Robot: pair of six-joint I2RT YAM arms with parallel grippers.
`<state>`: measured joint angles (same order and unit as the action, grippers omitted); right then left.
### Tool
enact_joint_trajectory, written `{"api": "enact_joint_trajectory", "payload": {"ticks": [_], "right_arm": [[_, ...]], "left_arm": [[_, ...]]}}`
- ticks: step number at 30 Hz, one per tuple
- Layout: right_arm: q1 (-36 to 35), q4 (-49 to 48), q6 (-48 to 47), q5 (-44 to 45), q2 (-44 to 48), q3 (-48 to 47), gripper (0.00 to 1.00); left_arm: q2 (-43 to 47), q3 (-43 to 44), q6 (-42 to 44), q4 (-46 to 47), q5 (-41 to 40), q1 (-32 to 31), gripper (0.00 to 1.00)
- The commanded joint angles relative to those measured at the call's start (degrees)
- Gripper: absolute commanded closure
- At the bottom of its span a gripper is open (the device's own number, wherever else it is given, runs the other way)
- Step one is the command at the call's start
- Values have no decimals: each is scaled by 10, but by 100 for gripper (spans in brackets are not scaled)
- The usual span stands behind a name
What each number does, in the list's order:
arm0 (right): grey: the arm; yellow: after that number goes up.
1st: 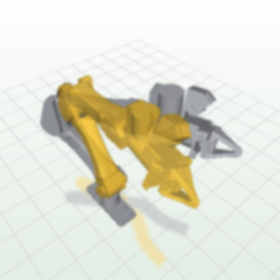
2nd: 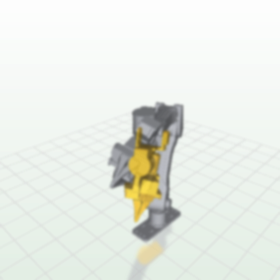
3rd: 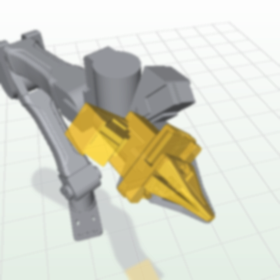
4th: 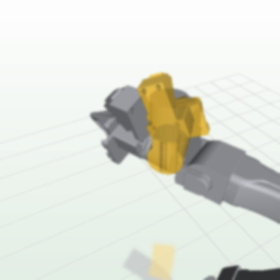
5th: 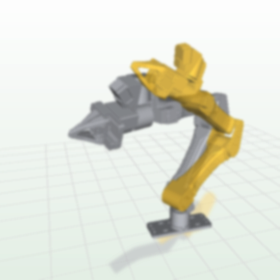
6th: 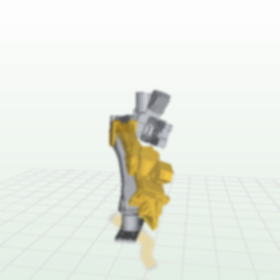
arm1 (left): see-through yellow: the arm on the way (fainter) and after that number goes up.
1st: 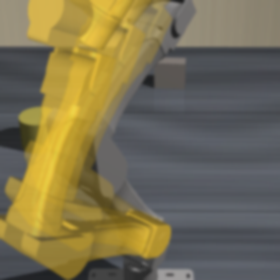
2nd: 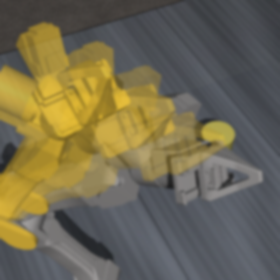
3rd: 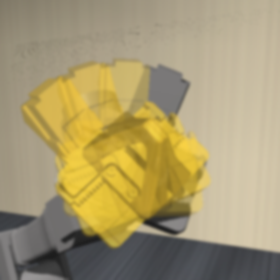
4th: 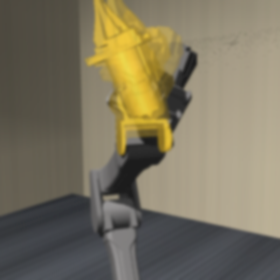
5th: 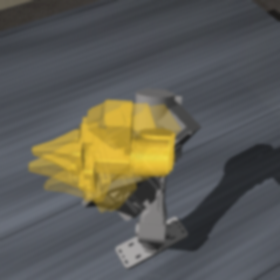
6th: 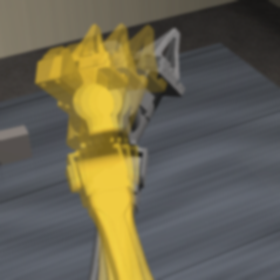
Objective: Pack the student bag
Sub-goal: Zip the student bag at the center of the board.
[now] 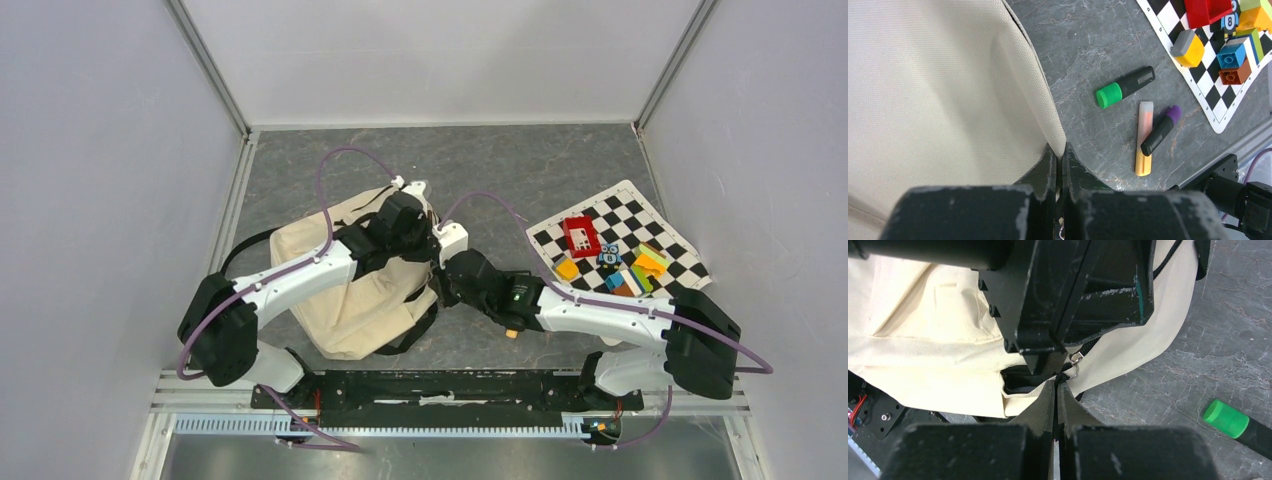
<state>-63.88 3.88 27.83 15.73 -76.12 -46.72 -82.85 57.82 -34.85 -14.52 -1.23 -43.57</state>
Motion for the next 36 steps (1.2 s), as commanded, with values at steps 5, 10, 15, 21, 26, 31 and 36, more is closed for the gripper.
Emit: {"api": "enact_joint_trajectory", "payload": {"ticks": [5,10,15,21,26,31,36], "right_arm": [[-64,-5,53,-46,35,11,100],[-63,-7,47,-40,45,-11,100],[-63,-7,35,-41,20,-44,100],[14,2,2,-94,1,-89,100],[115,49,-82,-115,-72,-159,100],[162,65,-163,-150,-187,-278,100],[163,68,-169,-188,-238,-337,100]], "left_arm": [[11,100,6,100,-143,51,98],[9,122,0,101,-172,63,98],[-2,148,-7,114,-200,65,98],[-19,204,-6,79,-264,88,98],[-19,216,-6,55,-270,142,98],[-19,204,13,48,-246,177,98],[-43,203,68,47,-209,183,90]]}}
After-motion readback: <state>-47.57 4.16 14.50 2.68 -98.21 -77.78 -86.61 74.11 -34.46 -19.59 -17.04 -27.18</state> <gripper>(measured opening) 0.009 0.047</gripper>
